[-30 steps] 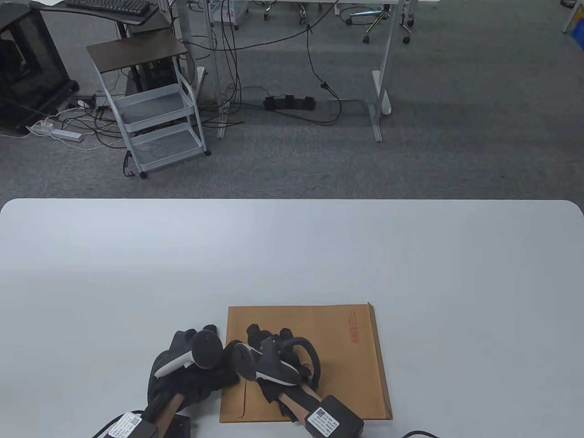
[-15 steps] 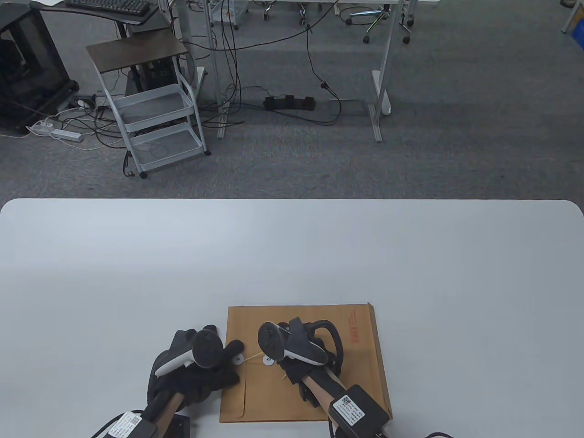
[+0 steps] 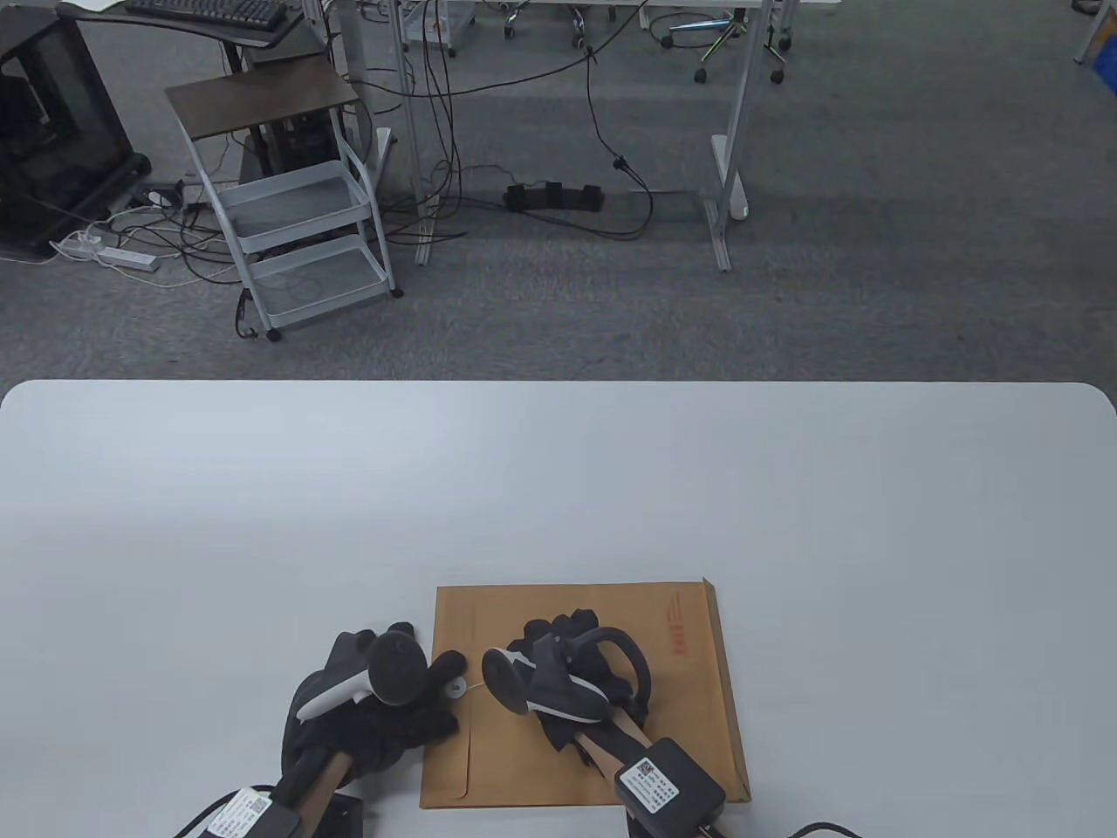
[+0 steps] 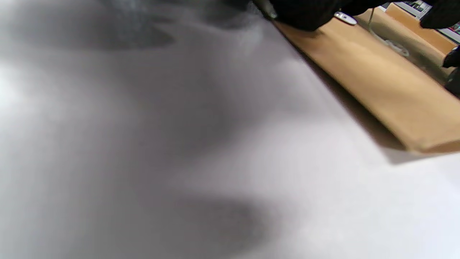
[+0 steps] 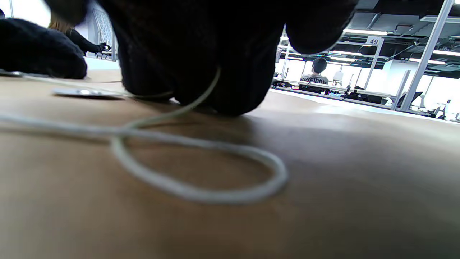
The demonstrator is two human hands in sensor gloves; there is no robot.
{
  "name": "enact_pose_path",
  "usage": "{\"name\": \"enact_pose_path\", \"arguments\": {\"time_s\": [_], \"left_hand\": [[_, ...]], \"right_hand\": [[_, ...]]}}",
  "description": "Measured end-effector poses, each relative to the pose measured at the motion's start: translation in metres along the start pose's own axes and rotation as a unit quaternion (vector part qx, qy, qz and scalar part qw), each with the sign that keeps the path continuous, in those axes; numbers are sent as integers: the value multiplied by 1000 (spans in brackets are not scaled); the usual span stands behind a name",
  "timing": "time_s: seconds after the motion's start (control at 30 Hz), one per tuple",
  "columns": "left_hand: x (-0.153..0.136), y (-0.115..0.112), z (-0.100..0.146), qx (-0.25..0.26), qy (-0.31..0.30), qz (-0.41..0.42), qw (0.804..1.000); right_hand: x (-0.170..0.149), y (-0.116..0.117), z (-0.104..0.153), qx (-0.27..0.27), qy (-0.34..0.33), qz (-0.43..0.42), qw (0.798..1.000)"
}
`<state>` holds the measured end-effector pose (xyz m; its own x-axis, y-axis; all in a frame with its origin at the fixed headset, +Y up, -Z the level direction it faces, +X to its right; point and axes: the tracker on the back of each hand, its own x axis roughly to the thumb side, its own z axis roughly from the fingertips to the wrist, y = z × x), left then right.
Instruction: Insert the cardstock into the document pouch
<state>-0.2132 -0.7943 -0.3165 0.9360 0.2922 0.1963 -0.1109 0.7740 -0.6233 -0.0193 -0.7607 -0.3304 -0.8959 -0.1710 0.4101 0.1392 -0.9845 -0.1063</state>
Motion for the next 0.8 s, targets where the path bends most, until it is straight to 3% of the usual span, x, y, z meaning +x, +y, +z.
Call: {"name": "enact_pose_path", "arguments": {"time_s": [0.3,0.8], "left_hand": [[2,1,0,-3,9,-7,1000],[5,0,1,4,18,-24,1000]], "right_hand": [[-1,-1,18,-2,-40,55,998],[-16,-9,47,136,-76,67,986]]}}
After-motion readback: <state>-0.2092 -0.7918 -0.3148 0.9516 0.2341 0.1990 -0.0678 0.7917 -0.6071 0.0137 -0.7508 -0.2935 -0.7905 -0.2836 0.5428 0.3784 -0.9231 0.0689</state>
